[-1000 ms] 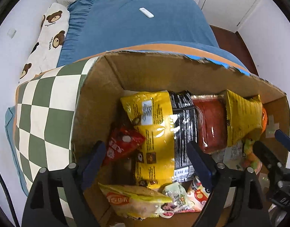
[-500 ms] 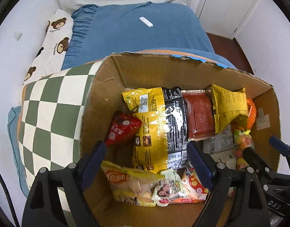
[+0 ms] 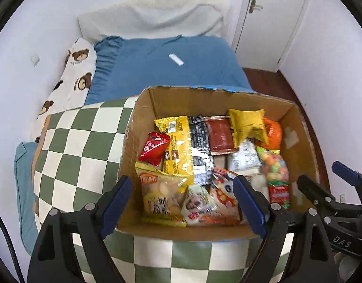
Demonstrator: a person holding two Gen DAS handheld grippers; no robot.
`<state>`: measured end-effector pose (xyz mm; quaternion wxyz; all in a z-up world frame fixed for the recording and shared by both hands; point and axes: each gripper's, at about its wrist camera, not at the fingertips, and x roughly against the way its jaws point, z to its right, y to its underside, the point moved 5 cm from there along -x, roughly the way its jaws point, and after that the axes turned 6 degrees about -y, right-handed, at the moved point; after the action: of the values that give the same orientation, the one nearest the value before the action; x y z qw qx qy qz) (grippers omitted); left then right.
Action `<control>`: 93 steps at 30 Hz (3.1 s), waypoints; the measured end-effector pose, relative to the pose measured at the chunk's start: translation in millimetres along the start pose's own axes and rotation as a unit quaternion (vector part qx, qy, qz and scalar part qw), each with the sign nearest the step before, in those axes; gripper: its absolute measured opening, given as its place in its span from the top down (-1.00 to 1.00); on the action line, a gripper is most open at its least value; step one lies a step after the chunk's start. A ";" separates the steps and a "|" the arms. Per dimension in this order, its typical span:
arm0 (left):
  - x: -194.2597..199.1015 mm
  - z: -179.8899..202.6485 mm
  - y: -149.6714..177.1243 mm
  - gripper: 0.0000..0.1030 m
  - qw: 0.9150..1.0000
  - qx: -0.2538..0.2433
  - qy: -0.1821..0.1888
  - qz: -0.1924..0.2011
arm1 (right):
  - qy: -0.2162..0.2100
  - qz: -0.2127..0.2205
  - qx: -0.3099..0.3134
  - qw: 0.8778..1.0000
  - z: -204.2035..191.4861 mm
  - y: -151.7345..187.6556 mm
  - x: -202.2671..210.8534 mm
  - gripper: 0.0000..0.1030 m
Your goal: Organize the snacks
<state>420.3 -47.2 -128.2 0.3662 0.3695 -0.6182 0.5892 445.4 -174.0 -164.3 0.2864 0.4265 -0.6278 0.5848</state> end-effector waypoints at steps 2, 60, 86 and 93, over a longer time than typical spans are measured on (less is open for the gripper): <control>16.0 1.8 6.1 -0.69 1.000 -0.002 0.002 0.013 | -0.002 0.010 0.002 1.000 -2.5 7.0 14.6 -0.96; 209.3 -22.1 116.9 -0.97 0.985 0.030 -0.038 0.165 | -0.010 0.168 0.023 0.985 -43.4 115.3 248.1 -1.00; 117.9 -11.5 67.6 -0.97 0.990 0.010 -0.063 0.125 | 0.032 0.135 -0.017 0.990 -17.6 75.4 144.1 -1.00; 114.0 -12.1 66.0 -0.97 0.991 0.011 -0.060 0.122 | 0.031 0.129 -0.017 0.991 -17.6 74.6 137.7 -1.00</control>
<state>309.6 -35.9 -56.7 0.2498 0.3303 -0.6727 0.6131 313.0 -187.9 -80.0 0.2353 0.3190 -0.6780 0.6190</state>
